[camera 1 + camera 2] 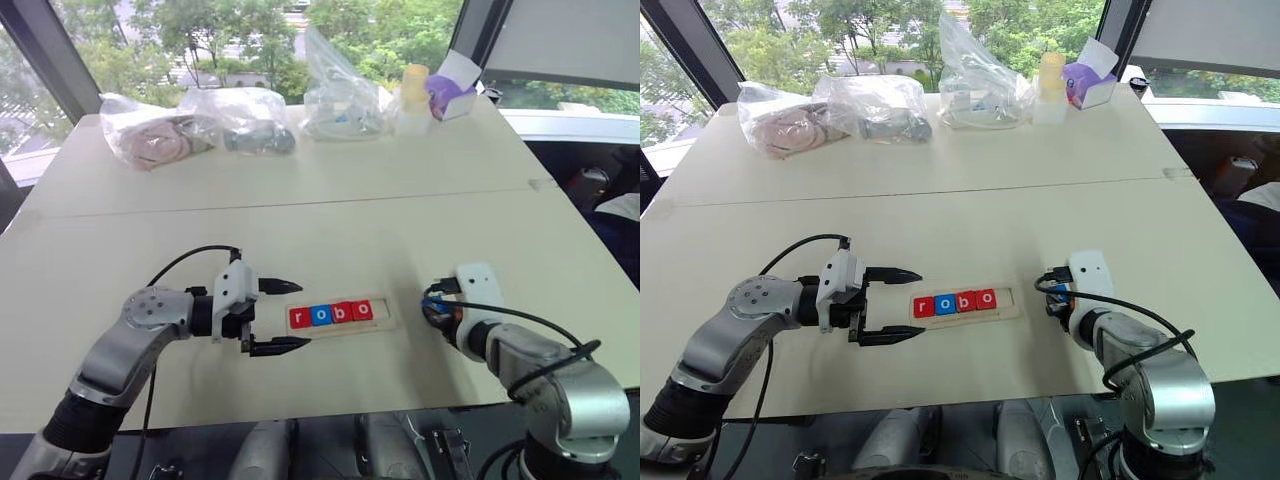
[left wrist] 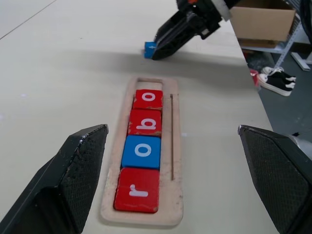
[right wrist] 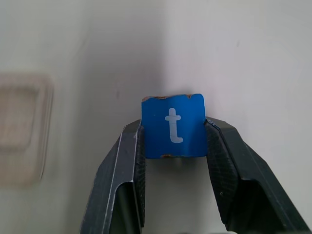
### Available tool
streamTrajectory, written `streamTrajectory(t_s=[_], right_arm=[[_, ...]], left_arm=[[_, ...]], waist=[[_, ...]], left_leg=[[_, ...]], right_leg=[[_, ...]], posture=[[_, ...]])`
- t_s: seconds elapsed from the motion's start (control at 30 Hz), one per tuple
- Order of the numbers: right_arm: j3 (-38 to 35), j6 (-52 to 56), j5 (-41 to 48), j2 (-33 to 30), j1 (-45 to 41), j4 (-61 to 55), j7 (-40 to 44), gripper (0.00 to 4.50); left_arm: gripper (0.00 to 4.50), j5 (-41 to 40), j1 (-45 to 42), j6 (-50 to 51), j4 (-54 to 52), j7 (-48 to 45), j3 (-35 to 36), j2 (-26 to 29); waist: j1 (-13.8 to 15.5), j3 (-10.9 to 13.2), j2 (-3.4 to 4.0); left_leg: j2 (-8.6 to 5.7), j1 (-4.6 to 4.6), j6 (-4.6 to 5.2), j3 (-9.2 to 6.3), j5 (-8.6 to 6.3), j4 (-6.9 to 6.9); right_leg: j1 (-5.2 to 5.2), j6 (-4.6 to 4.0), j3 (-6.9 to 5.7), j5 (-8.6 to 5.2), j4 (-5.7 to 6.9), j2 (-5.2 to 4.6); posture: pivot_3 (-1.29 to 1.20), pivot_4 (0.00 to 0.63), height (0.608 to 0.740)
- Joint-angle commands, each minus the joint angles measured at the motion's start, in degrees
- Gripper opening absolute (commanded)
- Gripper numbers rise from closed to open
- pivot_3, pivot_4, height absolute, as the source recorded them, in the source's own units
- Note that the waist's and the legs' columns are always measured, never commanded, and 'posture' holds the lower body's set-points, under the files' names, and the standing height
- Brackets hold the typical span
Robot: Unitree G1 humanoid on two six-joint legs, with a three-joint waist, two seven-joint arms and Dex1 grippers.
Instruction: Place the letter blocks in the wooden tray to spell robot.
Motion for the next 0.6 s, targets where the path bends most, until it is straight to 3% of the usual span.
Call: streamTrajectory(t_s=[0.03, 0.17, 0.23, 0.3, 0.4, 0.53, 0.6], right_arm=[[-0.71, 0.42, 2.59, 0.46, -0.49, -1.80, -1.22, 1.16], [-0.84, 0.42, 4.52, 0.32, -0.90, -1.72, -2.40, 1.16], [-1.06, 0.42, 5.53, -0.07, -1.34, -1.49, -2.81, 2.23], [-1.23, 0.42, 7.40, -1.64, -2.32, -0.92, -2.22, 2.99], [-0.51, 0.42, 12.13, -8.53, -4.57, 0.68, 1.92, 4.48], [3.71, -12.92, 15.74, -31.12, -8.20, 6.76, 20.73, 4.48], [5.18, -22.02, 14.13, -36.56, -7.78, 12.32, 25.92, 4.48]], left_arm=[[4.50, -0.04, -0.36, -1.00, -0.39, -0.41, 0.31, -0.30], [4.50, 0.09, -0.56, -1.10, -0.12, -0.58, 0.30, -0.47], [4.50, 0.22, -0.64, -1.17, -0.01, -0.57, 0.29, -0.57], [4.50, 0.26, -0.61, -1.18, 0.00, -0.51, 0.38, -0.64], [4.50, 0.35, -0.52, -1.22, 0.02, -0.46, 0.48, -0.69], [4.50, 0.48, -0.83, -1.19, 0.30, -0.61, 0.52, -0.76], [4.50, 0.64, -1.17, -1.19, 0.56, -0.67, 0.43, -0.91]], waist=[[0.08, 0.00, 0.00], [0.17, 0.00, 0.00], [0.18, 0.00, 0.00], [0.17, 0.00, 0.00], [0.22, 0.01, 0.01], [0.27, 0.13, 0.13], [0.29, 0.13, 0.04]], left_leg=[[0.00, 0.00, 0.00, -0.01, 0.00, 0.00], [-0.01, -0.01, 0.00, 0.00, 0.00, 0.01], [-0.01, -0.01, 0.00, 0.00, 0.00, 0.00], [-0.01, -0.01, 0.00, 0.00, 0.00, -0.01], [-0.02, -0.01, 0.00, 0.00, 0.00, 0.01], [-0.06, -0.05, 0.02, 0.07, 0.00, 0.05], [-0.03, 0.00, 0.06, 0.02, -0.02, 0.05]], right_leg=[[0.00, -0.01, 0.00, 0.00, 0.01, 0.00], [0.01, 0.10, 0.00, 0.05, -0.01, 0.00], [0.01, 0.14, 0.00, 0.07, -0.02, -0.01], [0.01, 0.14, 0.00, 0.07, -0.02, -0.01], [0.02, 0.12, -0.01, 0.06, -0.03, -0.03], [0.07, 0.02, -0.05, -0.02, -0.12, -0.10], [0.21, 0.17, -0.17, -0.06, -0.17, -0.08]], posture=[[0.00, 0.150, 0.740], [0.00, 0.150, 0.740], [0.00, 0.150, 0.740], [0.00, 0.150, 0.740], [0.00, 0.150, 0.740], [0.00, 0.150, 0.740], [0.00, 0.150, 0.740]])
